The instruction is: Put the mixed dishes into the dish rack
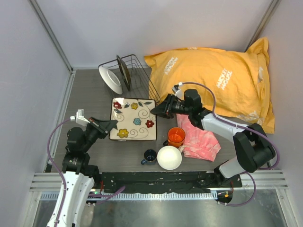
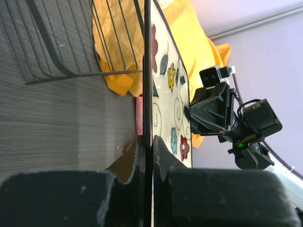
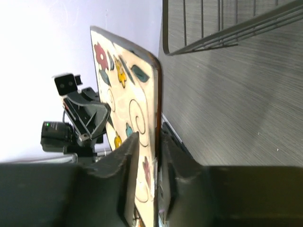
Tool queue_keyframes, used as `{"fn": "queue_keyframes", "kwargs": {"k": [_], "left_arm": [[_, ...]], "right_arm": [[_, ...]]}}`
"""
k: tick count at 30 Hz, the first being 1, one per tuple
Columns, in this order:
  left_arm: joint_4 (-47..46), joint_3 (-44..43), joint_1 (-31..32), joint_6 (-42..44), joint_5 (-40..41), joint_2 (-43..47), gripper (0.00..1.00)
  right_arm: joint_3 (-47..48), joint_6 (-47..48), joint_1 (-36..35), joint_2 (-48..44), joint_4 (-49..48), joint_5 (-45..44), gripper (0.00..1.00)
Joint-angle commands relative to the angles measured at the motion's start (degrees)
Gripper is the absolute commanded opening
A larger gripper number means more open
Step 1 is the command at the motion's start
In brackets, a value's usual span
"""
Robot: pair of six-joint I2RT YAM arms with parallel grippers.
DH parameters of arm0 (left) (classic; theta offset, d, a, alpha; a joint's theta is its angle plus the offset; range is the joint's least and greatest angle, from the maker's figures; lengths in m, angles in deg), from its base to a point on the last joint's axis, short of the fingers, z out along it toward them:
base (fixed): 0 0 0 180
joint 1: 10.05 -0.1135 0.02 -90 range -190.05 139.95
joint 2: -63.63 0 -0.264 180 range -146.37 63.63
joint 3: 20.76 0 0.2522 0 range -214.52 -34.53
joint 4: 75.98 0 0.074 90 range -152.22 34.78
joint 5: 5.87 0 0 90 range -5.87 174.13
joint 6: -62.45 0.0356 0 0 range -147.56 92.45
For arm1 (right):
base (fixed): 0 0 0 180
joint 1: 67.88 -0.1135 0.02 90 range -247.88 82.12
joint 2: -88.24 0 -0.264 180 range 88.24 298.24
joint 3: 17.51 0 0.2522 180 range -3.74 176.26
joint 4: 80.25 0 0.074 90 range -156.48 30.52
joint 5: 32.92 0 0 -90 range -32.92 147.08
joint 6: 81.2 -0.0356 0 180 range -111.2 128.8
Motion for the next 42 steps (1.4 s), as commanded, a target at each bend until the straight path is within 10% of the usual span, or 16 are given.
{"fn": "queue_keyframes", "kwargs": {"k": [1, 11, 42], "left_arm": [[-2.66, 0.16, 0.14, 2.10, -1.86, 0.56, 0.00], [-6.61, -0.54, 0.06, -0.18, -5.55, 0.12, 0.00], [-8.20, -8.01, 0.06, -3.35, -11.97, -0.15, 0.00]], "right_arm": [[1.85, 0.74, -1.18, -1.34, -7.95, 4.54, 0.36], [0.87, 2.58, -1.18, 2.08, -7.86, 6.29, 0.50], [3.69, 6.80, -0.56, 8.77, -7.86, 10.78, 0.41]]}}
